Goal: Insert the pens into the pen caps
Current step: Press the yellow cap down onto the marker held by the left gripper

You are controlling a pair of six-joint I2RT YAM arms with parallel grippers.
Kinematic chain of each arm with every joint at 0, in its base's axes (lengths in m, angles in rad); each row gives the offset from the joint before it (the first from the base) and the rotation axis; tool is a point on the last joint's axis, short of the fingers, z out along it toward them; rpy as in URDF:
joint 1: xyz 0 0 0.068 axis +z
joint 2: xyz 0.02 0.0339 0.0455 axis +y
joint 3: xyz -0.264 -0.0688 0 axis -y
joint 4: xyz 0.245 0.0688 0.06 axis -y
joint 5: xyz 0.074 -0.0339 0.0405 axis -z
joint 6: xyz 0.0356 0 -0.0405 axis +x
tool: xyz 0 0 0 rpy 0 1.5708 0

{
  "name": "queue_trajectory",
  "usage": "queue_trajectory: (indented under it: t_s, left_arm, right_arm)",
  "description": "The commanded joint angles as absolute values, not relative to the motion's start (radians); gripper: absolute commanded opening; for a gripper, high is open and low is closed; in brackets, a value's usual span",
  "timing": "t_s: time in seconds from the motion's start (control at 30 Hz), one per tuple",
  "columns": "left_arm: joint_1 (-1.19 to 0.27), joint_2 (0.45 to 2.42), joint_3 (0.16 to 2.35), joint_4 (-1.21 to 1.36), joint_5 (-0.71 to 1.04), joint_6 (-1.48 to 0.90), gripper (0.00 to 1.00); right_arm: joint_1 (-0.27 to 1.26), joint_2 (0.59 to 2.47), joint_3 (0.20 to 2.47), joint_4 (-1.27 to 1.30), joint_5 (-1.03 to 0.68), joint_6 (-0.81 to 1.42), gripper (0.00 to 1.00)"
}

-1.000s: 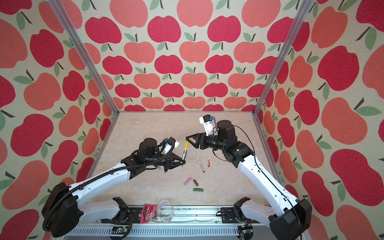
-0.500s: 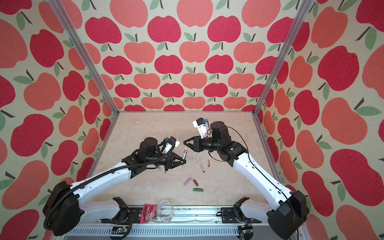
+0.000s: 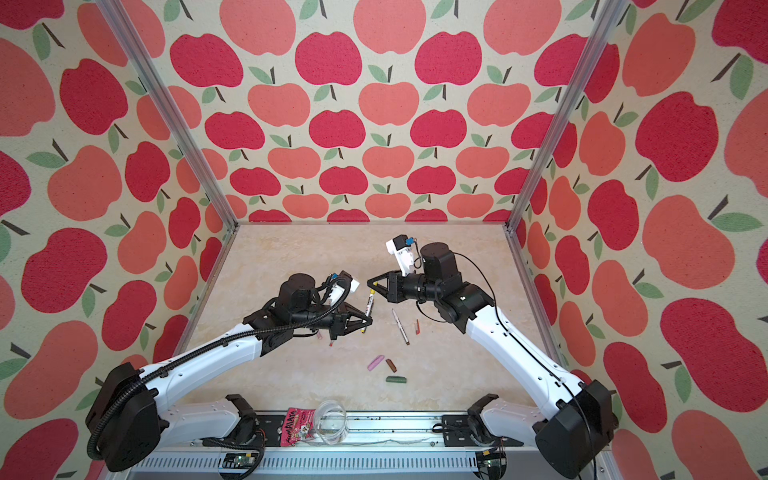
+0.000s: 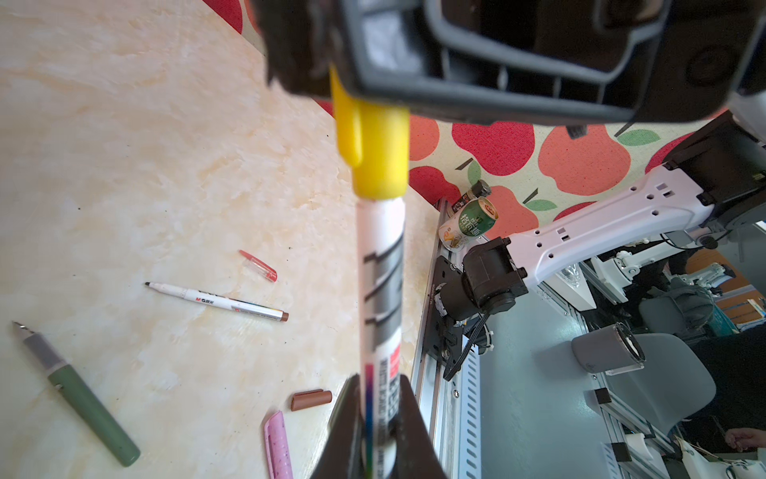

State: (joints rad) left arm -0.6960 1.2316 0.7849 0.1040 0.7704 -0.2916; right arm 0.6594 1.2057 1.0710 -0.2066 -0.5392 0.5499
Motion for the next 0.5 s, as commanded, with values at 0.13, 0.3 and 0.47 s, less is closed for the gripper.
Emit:
queue_trajectory:
  t_s: [0.13,0.3,0.47]
  left_arm:
    - [-0.617,1.220,0.908,0.312,0.732,-0.276,0.00]
    - [-0.592,1.247,0.950,0.323,0.769,-0.277,0.00]
    - [-0.576,1.252,0.968,0.340,0.776,-0.272,0.00]
  right_arm:
    - [0.724,1.248,1.041,-0.310,-0.594,0.538,0.03]
    - [0.759,1.281,1.023,-0.316,-0.591,0.538,0.03]
    - [0.786,1.305,0.993,-0.309,-0.579,0.540,0.03]
